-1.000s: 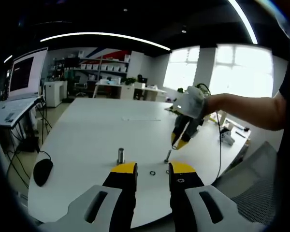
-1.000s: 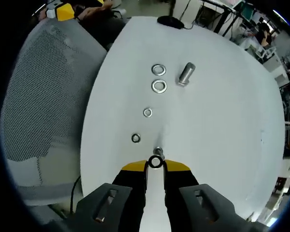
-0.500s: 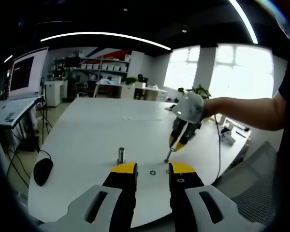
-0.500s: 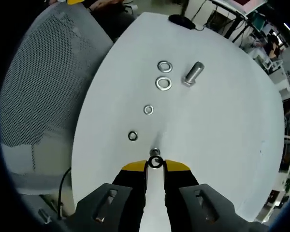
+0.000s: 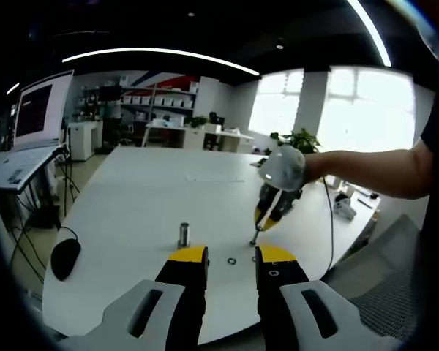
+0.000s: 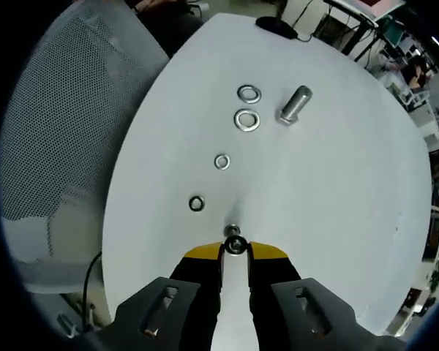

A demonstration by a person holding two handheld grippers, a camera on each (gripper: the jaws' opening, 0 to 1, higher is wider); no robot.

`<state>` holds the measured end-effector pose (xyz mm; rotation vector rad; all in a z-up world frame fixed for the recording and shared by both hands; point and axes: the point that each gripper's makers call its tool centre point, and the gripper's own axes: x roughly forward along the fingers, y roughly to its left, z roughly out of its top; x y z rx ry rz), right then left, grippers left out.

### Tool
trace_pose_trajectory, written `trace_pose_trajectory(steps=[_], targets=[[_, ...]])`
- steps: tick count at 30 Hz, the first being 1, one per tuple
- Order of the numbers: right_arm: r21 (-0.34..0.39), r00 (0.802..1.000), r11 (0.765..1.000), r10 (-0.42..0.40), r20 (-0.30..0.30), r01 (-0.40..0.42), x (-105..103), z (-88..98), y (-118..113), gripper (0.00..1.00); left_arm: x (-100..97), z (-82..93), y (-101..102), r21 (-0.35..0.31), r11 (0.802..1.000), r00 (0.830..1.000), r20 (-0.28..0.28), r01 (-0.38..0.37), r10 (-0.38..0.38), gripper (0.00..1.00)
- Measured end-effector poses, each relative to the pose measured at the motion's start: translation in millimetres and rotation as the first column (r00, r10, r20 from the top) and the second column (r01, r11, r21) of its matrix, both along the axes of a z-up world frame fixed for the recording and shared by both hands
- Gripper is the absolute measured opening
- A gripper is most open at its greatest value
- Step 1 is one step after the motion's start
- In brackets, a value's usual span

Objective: Place the washer onto the threaded stud by aligning its center hole with the stud, sliding it down to the base, and recovering from edge contact or off-axis alignment until the washer reaches the visible bottom stop.

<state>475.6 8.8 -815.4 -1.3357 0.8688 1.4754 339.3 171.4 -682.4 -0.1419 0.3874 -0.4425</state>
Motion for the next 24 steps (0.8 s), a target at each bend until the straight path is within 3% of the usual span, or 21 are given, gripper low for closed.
trace_pose_trajectory(steps=[14,24], targets=[[0.021,0.994,0.993,-0.112,-0.022,0.112,-1,-21.9,-2,0.14,-0.1,-1.2,-1,0.007,1.000,1.000,-0.008,0.007,-0.007,0.24],[0.001,0.974,0.975,-0.222,-0.032,0.222,-4,-36.2,-4,0.14,-0.3,-2.5,-2,0.009,1.000,1.000,-0.013,0.010,-0.010,0.24]])
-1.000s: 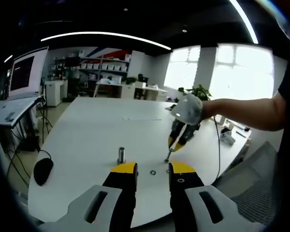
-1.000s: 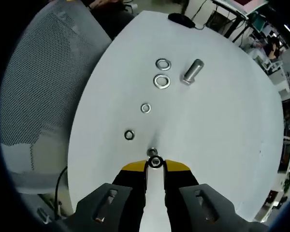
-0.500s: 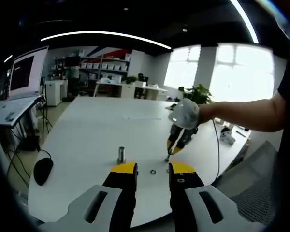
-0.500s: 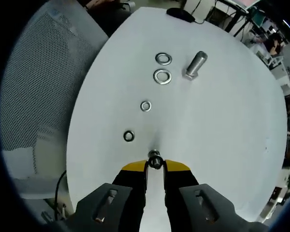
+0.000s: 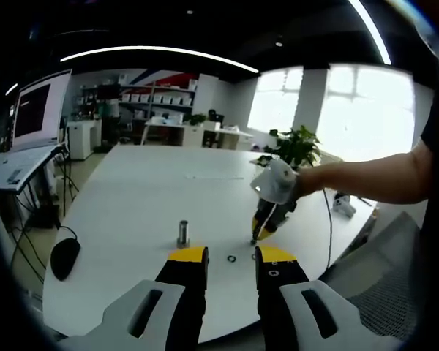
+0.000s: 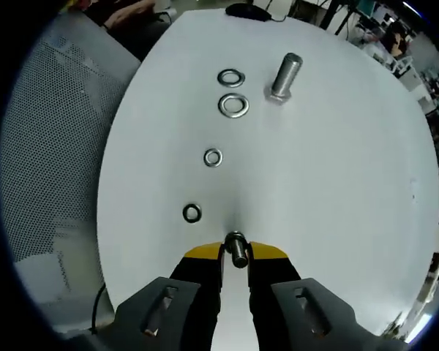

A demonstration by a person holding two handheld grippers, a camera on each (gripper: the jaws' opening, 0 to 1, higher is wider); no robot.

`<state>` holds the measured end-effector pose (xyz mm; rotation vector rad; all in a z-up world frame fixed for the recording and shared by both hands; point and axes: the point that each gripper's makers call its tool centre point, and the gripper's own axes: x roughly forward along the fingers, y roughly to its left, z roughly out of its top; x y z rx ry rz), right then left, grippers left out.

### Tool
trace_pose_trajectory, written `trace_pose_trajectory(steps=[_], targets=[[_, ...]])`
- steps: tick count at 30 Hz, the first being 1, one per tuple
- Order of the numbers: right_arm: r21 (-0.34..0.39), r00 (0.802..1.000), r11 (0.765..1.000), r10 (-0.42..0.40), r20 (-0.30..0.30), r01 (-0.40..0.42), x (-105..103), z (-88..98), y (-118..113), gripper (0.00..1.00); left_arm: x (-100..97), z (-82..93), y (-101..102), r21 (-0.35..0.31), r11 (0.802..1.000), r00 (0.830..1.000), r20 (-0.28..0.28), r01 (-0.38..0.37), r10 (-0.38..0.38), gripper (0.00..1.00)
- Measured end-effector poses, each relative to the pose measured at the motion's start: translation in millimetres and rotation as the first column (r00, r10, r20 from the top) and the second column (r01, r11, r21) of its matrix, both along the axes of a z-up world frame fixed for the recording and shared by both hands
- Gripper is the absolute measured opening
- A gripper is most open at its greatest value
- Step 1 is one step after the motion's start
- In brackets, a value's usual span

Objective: Place the washer onto the threaded stud by aligning its center hole with the stud, sliding it down to the base, and recovering from edge contact or off-axis alignment until the washer reaches the visible bottom stop.

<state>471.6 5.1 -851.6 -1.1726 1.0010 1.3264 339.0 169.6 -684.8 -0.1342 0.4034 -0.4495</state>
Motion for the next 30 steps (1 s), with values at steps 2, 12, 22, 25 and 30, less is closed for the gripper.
trace_pose_trajectory(steps=[2,12,22,25,30], targets=[[-0.004,0.999,0.999,-0.032,-0.011,0.032,-1,-1.0,-1,0.14,0.0,-0.1,0,0.000,1.000,1.000,-0.001,0.000,0.000,0.24],[-0.009,0.976,0.977,-0.212,-0.044,0.212,0,-8.1,-3,0.14,-0.1,-1.2,0,0.000,1.000,1.000,-0.002,0.001,-0.001,0.24],[-0.026,0.941,0.944,-0.330,-0.076,0.329,1,-10.8,-8,0.14,0.4,-2.4,1,0.000,1.000,1.000,-0.003,0.000,0.000,0.23],[-0.019,0.935,0.940,-0.342,-0.094,0.341,0,-10.8,-8,0.14,0.4,-2.5,2,0.000,1.000,1.000,-0.003,-0.001,0.001,0.23],[0.015,0.914,0.920,-0.388,-0.116,0.392,3,-8.2,-9,0.21,0.4,-2.6,2,0.001,1.000,1.000,-0.003,-0.001,0.001,0.23]])
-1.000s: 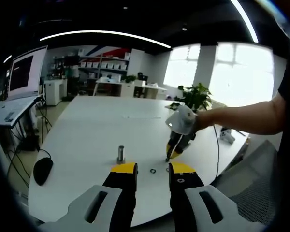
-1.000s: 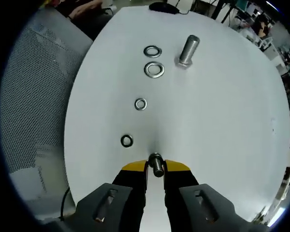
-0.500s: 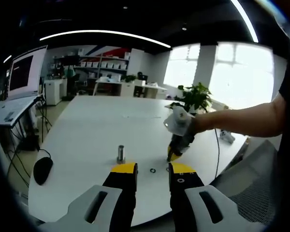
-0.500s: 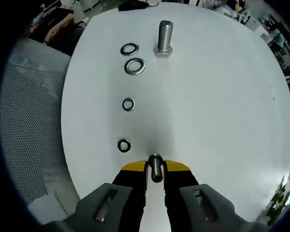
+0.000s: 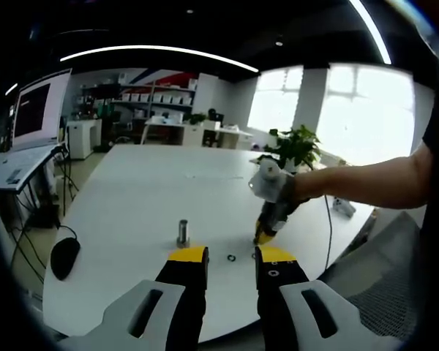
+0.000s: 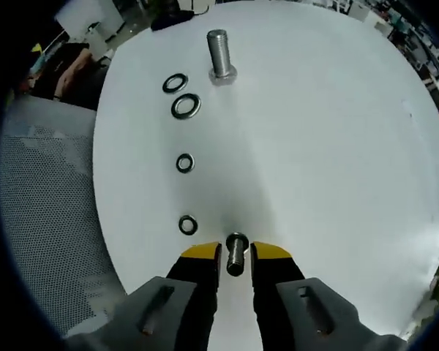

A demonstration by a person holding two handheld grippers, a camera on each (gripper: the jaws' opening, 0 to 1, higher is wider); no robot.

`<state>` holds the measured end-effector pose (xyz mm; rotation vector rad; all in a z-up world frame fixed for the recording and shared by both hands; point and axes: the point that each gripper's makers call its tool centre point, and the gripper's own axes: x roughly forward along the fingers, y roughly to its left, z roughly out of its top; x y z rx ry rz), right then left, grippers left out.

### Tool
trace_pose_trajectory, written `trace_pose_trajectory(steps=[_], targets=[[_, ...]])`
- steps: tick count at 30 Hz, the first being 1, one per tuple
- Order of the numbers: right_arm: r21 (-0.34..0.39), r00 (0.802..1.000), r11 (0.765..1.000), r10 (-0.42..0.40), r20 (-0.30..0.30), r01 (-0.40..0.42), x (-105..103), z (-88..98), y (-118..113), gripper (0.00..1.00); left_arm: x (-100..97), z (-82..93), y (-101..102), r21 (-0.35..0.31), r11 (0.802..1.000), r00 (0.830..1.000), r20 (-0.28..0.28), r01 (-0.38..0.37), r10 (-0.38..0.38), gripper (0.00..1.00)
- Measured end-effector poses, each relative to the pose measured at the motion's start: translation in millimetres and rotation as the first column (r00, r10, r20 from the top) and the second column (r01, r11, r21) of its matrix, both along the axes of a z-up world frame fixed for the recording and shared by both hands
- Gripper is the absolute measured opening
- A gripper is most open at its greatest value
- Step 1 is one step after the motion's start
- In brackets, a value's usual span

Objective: Place the washer onto the threaded stud by aligning its center hole with the stud, sliding it down to the base, and recovering from edge contact or off-axis alignment until the washer reaches the visible bottom stop.

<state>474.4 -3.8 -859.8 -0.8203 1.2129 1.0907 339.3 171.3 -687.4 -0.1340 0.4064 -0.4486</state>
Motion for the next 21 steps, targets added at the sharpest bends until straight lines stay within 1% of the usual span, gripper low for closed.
trace_pose_trajectory(steps=[5,11,16,21], targets=[[0.015,1.000,1.000,-0.016,0.018,0.016,3,9.7,-3,0.24,0.2,0.1,0,-0.001,1.000,1.000,0.000,-0.001,0.001,0.23],[0.059,0.996,0.994,-0.090,0.025,0.089,4,20.9,-11,0.24,0.5,-0.5,1,-0.002,1.000,1.000,-0.001,-0.005,0.005,0.23],[0.068,0.994,0.992,-0.110,0.027,0.108,-2,26.6,-20,0.24,0.8,0.0,1,-0.005,1.000,1.000,0.002,-0.008,0.008,0.23],[0.085,0.991,0.988,-0.129,0.025,0.127,-9,31.7,-23,0.24,0.4,2.3,0,-0.006,1.000,1.000,0.007,-0.007,0.007,0.23]])
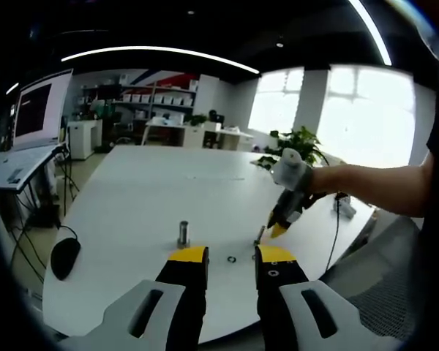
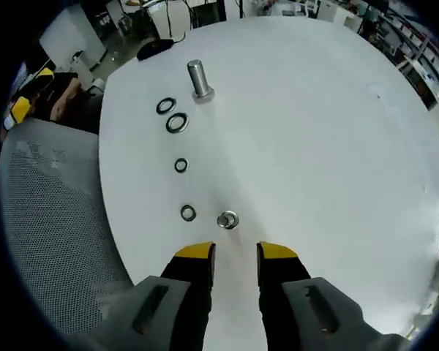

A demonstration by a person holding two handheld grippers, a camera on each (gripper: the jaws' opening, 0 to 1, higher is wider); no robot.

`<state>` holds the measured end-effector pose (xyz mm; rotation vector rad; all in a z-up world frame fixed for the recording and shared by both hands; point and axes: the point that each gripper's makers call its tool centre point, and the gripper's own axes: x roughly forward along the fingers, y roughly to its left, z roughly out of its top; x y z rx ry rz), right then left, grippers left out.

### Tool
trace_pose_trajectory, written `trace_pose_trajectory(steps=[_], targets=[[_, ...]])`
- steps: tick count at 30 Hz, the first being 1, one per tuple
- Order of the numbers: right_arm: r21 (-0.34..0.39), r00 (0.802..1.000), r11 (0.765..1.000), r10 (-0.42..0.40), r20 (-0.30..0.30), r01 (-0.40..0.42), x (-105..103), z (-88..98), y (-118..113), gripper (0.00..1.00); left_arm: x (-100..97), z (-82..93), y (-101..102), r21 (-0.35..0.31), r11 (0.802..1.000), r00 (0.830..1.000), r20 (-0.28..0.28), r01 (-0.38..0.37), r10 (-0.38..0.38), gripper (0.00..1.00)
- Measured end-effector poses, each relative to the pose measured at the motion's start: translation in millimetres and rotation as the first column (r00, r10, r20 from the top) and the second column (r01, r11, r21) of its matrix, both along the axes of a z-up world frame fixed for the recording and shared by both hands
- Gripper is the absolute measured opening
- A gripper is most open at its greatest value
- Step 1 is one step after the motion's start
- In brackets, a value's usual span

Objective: Place the washer onto the threaded stud by aligning its center hole with the stud, sliding it down to the base, and recovering from edge contact or off-axis alignment until the washer reaches the visible bottom stop.

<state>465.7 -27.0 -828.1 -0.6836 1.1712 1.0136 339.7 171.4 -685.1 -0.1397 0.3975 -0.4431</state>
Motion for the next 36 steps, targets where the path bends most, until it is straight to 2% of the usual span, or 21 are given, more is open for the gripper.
trace_pose_trajectory(steps=[12,22,25,28,29,36], targets=[[0.046,0.999,0.999,-0.009,-0.040,0.011,-27,-5.8,9,0.24,-0.8,3.1,-1,-0.005,1.000,1.000,0.007,-0.002,0.002,0.23],[0.049,0.996,0.997,0.064,-0.059,-0.061,-49,-23.9,28,0.24,-0.8,3.2,-1,-0.005,1.000,1.000,0.007,0.001,-0.001,0.23],[0.048,0.995,0.994,0.100,-0.016,-0.099,-47,-27.3,34,0.24,-0.8,3.2,-1,-0.005,1.000,1.000,0.007,0.001,-0.001,0.23],[0.058,0.996,0.995,0.084,0.027,-0.085,-42,-28.5,41,0.24,-0.9,3.1,-1,-0.005,1.000,1.000,0.007,0.001,-0.001,0.23],[0.068,0.995,0.994,0.085,0.057,-0.089,-39,-28.8,45,0.24,-0.9,2.9,-1,-0.004,1.000,1.000,0.006,0.002,-0.002,0.23],[0.086,0.994,0.994,0.062,0.085,-0.070,-37,-33.9,51,0.24,-1.0,2.2,-1,-0.004,1.000,1.000,0.003,0.002,-0.002,0.23]])
